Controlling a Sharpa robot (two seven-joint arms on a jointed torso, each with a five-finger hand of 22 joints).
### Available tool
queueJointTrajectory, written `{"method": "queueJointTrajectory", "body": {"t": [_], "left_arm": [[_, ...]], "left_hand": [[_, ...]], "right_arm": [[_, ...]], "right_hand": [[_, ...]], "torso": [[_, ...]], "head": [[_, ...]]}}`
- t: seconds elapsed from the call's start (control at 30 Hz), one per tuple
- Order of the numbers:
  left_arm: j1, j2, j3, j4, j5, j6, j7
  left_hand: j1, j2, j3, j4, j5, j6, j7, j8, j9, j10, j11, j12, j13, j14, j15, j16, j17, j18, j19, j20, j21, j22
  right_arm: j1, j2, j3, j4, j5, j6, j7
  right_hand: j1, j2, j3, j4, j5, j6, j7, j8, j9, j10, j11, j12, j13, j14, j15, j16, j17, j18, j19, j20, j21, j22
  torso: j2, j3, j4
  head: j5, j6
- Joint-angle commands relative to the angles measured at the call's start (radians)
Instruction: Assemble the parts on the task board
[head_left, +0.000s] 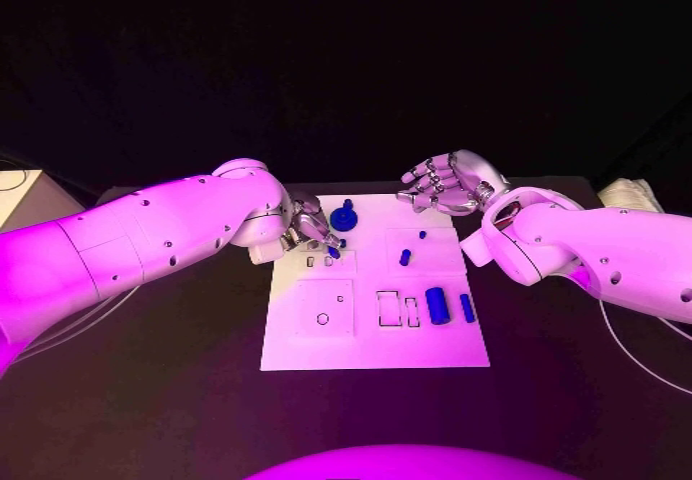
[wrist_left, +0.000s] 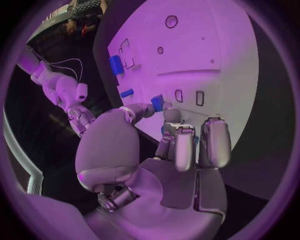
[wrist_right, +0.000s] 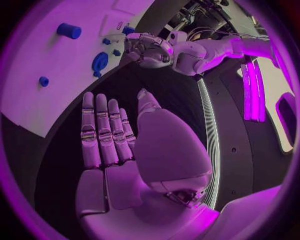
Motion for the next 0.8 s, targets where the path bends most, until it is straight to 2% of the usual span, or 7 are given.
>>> {"method": "queueJointTrajectory", "body": {"t": [0.03, 0.23, 0.37, 0.43, 0.8], "left_arm": [[0.0, -0.005, 0.0, 0.017, -0.013, -0.075, 0.014], [-0.003, -0.017, -0.003, 0.04, -0.062, -0.115, 0.006], [-0.004, -0.022, -0.007, 0.048, -0.087, -0.128, 0.002], [-0.006, -0.026, -0.01, 0.054, -0.111, -0.133, 0.002], [-0.011, -0.028, -0.019, 0.057, -0.179, -0.085, 0.0]], "left_hand": [[-0.009, -0.001, 0.217, -0.223, 0.009, 0.009, -0.003, 0.006, 0.124, 0.025, -0.016, 0.005, 0.007, 0.08, -0.008, 0.005, 0.187, -0.02, 0.007, -0.001, 0.005, 0.003], [-0.011, -0.002, 0.218, -0.225, 0.015, 0.011, -0.004, 0.007, 0.125, 0.03, -0.017, 0.01, 0.014, 0.08, -0.009, 0.004, 0.186, -0.021, 0.01, -0.002, 0.008, 0.009], [-0.011, -0.003, 0.218, -0.226, 0.016, 0.012, -0.004, 0.007, 0.126, 0.031, -0.018, 0.011, 0.016, 0.08, -0.009, 0.005, 0.187, -0.021, 0.011, -0.002, 0.008, 0.01], [-0.011, -0.003, 0.218, -0.226, 0.017, 0.012, -0.004, 0.007, 0.126, 0.032, -0.018, 0.011, 0.017, 0.08, -0.009, 0.004, 0.186, -0.021, 0.011, -0.002, 0.008, 0.01], [-0.011, -0.004, 0.218, -0.227, 0.018, 0.013, -0.005, 0.007, 0.126, 0.031, -0.018, 0.009, 0.013, 0.08, -0.009, 0.004, 0.185, -0.021, 0.012, -0.003, 0.008, 0.011]], "right_arm": [[-0.001, -0.002, 0.0, 0.0, 0.003, 0.011, 0.014], [-0.001, -0.004, 0.0, 0.001, 0.004, 0.011, 0.014], [-0.001, -0.006, 0.0, 0.001, 0.005, 0.01, 0.014], [-0.001, -0.007, 0.0, 0.001, 0.005, 0.01, 0.014], [-0.001, -0.008, 0.0, 0.001, 0.007, 0.01, 0.015]], "right_hand": [[-0.003, -0.002, 0.005, 0.002, 0.001, -0.004, 0.041, -0.003, -0.001, 0.0, 0.009, -0.004, -0.001, 0.003, 0.001, -0.006, -0.002, 0.005, -0.001, 0.007, -0.003, -0.001], [-0.005, -0.003, 0.006, 0.002, 0.002, -0.004, 0.042, -0.004, -0.002, 0.0, 0.01, -0.004, -0.004, 0.004, 0.001, -0.008, -0.004, 0.005, -0.001, 0.007, -0.003, -0.005], [-0.006, -0.003, 0.006, 0.002, 0.003, -0.005, 0.042, -0.005, -0.003, -0.001, 0.01, -0.004, -0.006, 0.004, 0.002, -0.01, -0.005, 0.005, -0.001, 0.007, -0.003, -0.007], [-0.007, -0.004, 0.006, 0.001, 0.004, -0.005, 0.043, -0.005, -0.004, -0.002, 0.011, -0.005, -0.008, 0.003, 0.002, -0.011, -0.007, 0.005, -0.002, 0.008, -0.003, -0.009], [-0.008, -0.003, 0.007, 0.001, 0.005, -0.006, 0.043, -0.006, -0.005, -0.002, 0.011, -0.005, -0.011, 0.003, 0.003, -0.013, -0.009, 0.005, -0.002, 0.008, -0.003, -0.013]], "torso": [[0.0, 0.0002, 0.0013], [-0.002, 0.0011, 0.0029], [-0.002, 0.0001, 0.003], [-0.002, 0.0011, 0.0046], [-0.001, 0.0014, 0.0032]], "head": [[0.001, -0.002], [0.005, -0.006], [0.01, -0.009], [0.01, -0.011], [0.014, -0.012]]}}
